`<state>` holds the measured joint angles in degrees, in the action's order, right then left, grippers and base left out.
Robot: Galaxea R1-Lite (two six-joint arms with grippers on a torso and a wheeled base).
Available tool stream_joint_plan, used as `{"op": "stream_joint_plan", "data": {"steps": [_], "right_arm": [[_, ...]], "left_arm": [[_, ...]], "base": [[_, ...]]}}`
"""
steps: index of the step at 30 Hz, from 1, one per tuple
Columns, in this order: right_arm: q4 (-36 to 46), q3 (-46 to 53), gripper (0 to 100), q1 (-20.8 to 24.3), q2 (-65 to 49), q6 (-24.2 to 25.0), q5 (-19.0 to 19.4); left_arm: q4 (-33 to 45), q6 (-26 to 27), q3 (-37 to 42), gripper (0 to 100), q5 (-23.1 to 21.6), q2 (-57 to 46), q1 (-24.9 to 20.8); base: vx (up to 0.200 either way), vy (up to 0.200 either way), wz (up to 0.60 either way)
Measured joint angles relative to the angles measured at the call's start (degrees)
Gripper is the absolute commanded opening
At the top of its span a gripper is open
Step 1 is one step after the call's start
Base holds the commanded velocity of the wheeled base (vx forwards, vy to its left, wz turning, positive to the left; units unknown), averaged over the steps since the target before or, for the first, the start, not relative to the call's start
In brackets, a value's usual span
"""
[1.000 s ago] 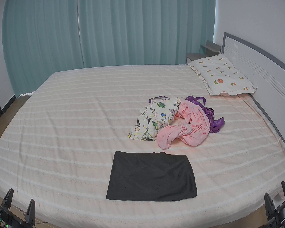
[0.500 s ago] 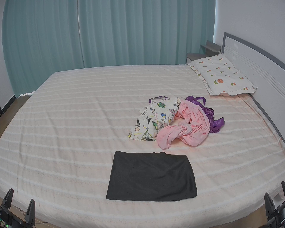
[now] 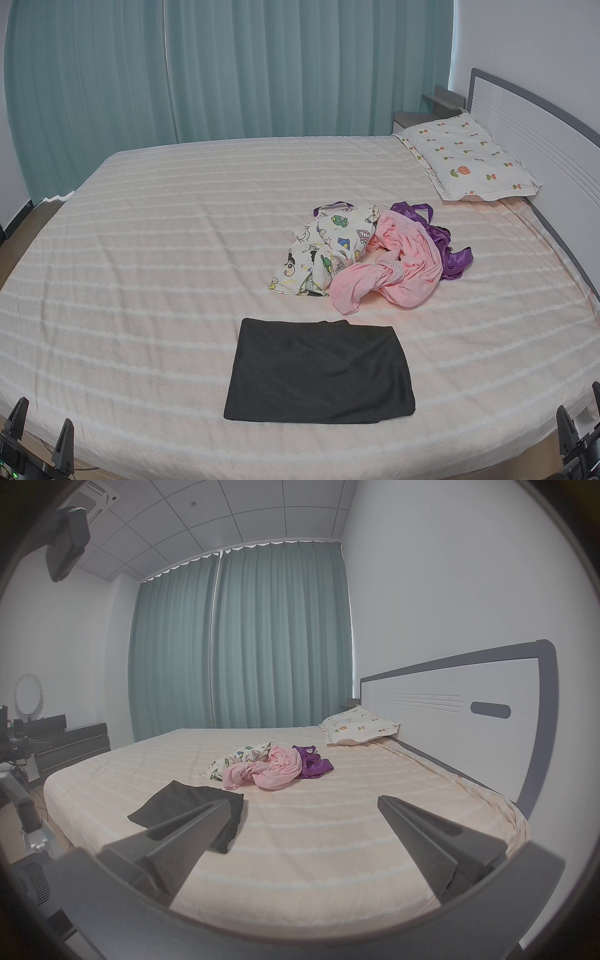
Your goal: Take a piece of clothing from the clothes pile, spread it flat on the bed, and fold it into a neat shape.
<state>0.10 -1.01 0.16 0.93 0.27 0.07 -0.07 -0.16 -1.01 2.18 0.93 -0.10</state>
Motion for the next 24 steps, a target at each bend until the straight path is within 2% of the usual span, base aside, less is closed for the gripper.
{"op": "stream_joint_plan", "data": {"steps": [24], "right_arm": [[0.0,0.0,100,0.0,0.0,0.1,0.0]], "left_arm": [[0.0,0.0,0.0,100,0.0,0.0,0.0]], "base": [[0.000,0.000,0.00]]}}
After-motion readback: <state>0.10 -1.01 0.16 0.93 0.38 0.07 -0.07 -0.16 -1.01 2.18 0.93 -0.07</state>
